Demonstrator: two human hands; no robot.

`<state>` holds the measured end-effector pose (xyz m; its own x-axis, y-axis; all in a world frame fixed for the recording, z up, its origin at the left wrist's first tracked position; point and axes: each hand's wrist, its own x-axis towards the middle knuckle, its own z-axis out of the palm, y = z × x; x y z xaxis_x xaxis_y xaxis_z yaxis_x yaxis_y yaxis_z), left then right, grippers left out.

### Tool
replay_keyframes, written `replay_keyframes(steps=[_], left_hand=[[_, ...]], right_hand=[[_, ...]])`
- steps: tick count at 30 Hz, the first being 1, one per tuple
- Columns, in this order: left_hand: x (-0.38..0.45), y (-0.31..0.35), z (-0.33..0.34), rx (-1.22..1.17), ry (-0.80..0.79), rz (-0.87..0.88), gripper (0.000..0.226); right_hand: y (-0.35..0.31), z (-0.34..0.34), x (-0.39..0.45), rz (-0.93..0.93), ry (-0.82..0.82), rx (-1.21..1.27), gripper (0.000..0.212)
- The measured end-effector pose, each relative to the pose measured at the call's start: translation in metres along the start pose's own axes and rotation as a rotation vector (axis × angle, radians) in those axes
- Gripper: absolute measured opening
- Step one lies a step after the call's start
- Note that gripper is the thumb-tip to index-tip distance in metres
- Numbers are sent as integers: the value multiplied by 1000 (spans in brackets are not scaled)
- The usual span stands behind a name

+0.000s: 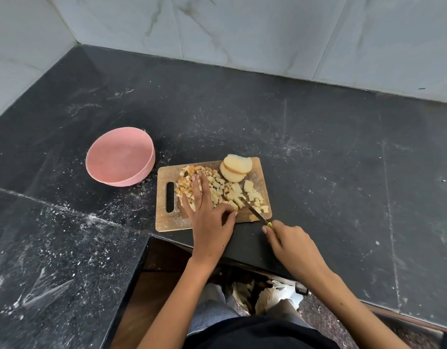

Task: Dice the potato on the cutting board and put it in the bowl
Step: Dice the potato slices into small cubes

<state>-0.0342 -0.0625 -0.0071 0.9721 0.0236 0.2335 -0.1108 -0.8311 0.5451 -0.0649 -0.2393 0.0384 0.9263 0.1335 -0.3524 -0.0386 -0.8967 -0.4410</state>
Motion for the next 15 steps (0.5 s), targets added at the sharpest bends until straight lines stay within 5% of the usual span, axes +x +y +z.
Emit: replay_keyframes(steps=[15], left_hand=[[-4,-6,-1,-9,-23,-50,11]], right_hand=[[-5,11,-1,-66,-56,-152,29]])
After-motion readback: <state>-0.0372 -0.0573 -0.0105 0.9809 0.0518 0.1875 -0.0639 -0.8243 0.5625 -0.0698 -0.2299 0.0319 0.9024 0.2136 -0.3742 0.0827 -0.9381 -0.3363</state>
